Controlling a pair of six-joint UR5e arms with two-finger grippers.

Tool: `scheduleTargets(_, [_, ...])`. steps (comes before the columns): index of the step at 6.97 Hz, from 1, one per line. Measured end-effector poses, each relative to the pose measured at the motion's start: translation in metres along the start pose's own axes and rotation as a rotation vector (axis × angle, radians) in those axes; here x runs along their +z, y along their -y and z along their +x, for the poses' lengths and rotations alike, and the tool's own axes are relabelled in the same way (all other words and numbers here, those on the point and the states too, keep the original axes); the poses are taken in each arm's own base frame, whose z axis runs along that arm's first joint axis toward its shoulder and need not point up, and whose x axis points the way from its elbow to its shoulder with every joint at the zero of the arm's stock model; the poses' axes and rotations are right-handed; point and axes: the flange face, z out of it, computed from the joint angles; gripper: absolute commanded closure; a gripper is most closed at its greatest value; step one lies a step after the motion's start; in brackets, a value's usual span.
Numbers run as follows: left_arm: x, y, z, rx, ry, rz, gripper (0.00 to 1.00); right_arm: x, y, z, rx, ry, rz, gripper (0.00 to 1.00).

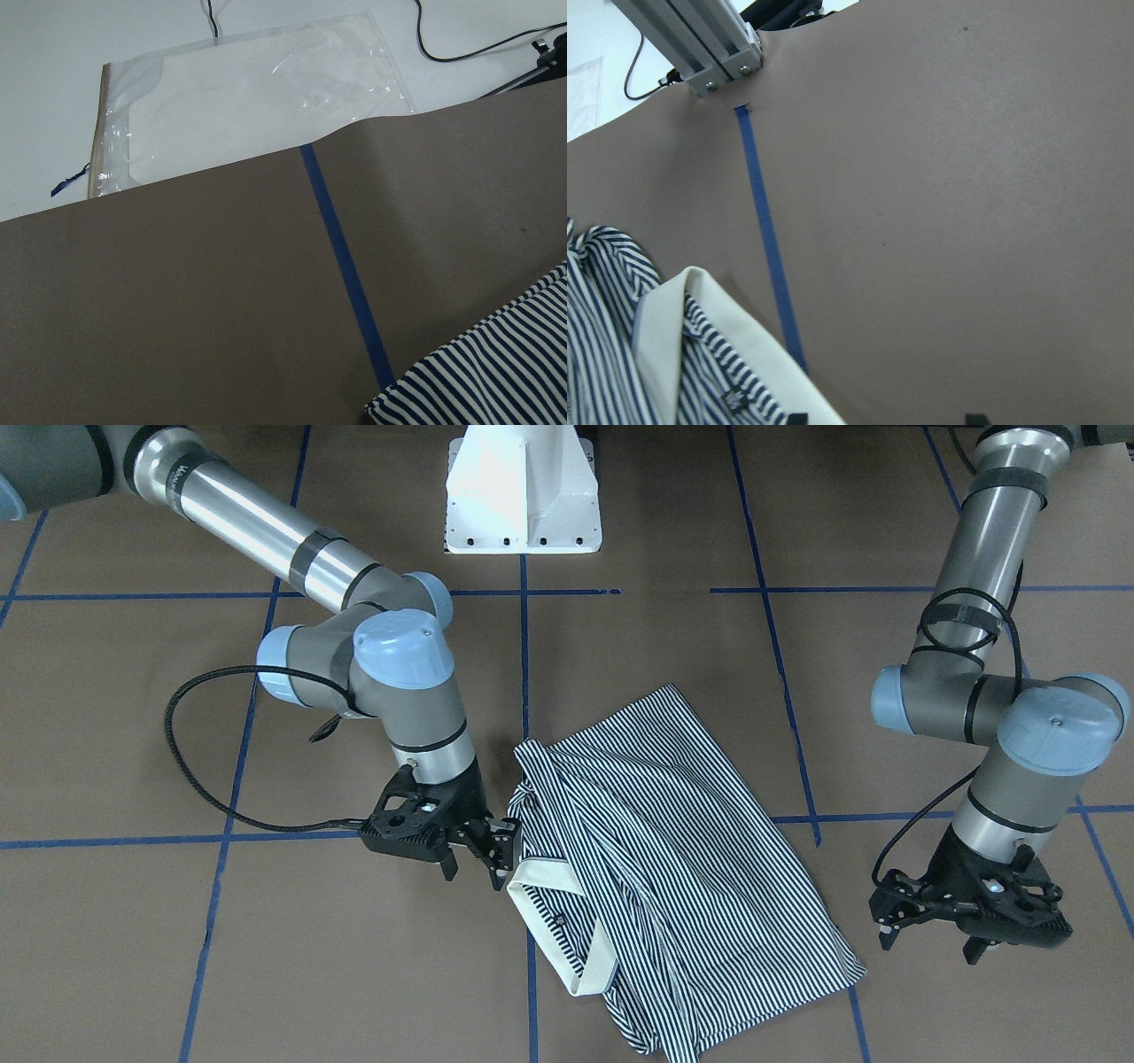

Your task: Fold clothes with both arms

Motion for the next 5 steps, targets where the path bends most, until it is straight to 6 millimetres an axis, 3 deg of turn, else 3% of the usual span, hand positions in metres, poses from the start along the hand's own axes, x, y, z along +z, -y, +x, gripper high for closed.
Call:
scheduleTargets(2, [-0.003,0.001,0.001,0.001,-0.005,0.004,0.0,0.015,-0.033,-0.028,0.056,0.0,0.037,0.45])
scheduleTargets(5, [-0.005,0.001,0.002,0.001,-0.007,0.008,0.0,0.042,-0.054,-0.039,0.048,-0.041,0.065,0.45])
